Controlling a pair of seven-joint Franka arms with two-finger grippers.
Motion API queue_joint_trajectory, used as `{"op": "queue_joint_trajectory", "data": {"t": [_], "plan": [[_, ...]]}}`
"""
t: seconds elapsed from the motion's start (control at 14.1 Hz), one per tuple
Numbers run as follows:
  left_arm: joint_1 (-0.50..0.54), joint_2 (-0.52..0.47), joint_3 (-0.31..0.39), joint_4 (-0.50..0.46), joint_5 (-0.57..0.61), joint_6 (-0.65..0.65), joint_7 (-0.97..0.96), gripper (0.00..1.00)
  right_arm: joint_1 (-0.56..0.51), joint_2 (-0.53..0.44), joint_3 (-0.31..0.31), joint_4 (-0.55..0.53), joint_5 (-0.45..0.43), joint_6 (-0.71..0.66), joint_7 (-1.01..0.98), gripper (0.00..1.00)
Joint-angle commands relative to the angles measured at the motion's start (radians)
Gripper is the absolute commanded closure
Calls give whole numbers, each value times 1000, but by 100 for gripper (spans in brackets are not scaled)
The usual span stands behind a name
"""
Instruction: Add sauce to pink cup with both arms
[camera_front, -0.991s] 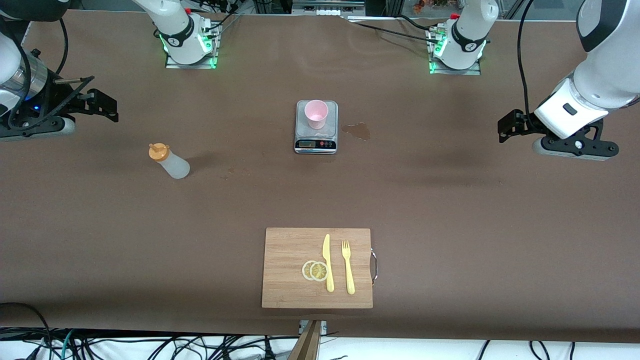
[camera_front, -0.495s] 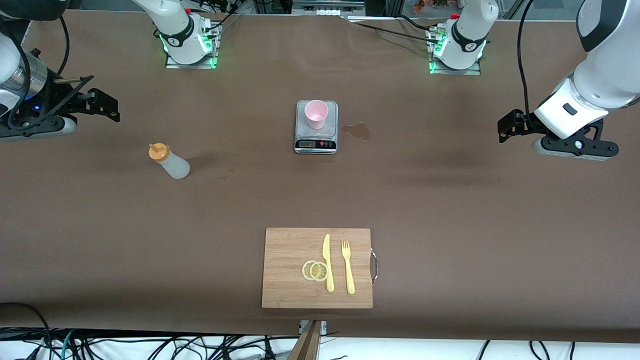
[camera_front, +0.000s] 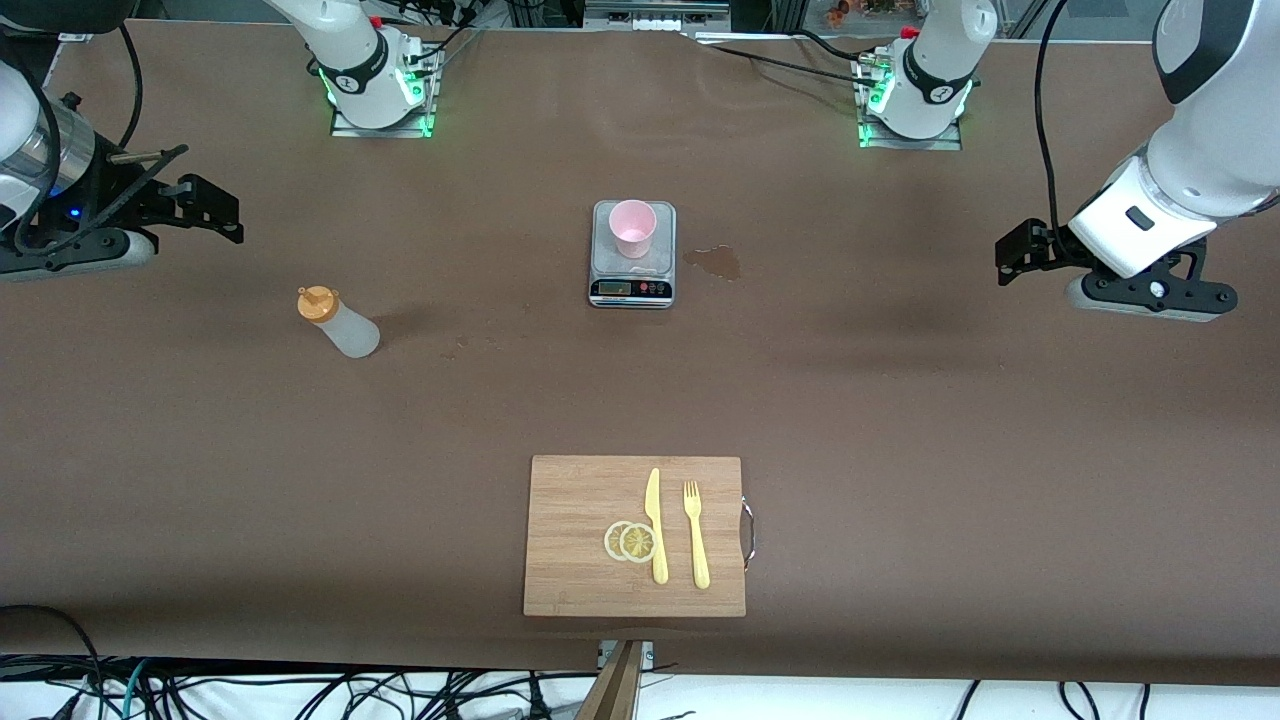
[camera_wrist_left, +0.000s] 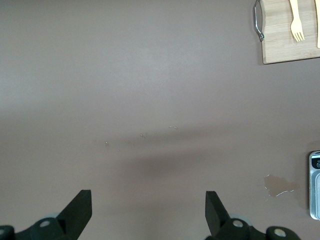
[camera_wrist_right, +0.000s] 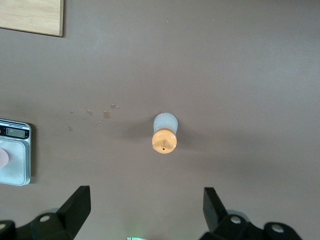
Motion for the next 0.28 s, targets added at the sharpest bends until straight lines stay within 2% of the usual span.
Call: {"op": "queue_joint_trajectory", "data": {"t": [0.0, 0.21], "plan": [[1, 9, -1, 25, -22, -22, 11, 0, -5, -2, -2, 18, 15, -8, -12, 0], [1, 9, -1, 25, -22, -22, 11, 0, -4, -2, 2, 19, 8, -9, -3, 0]]}}
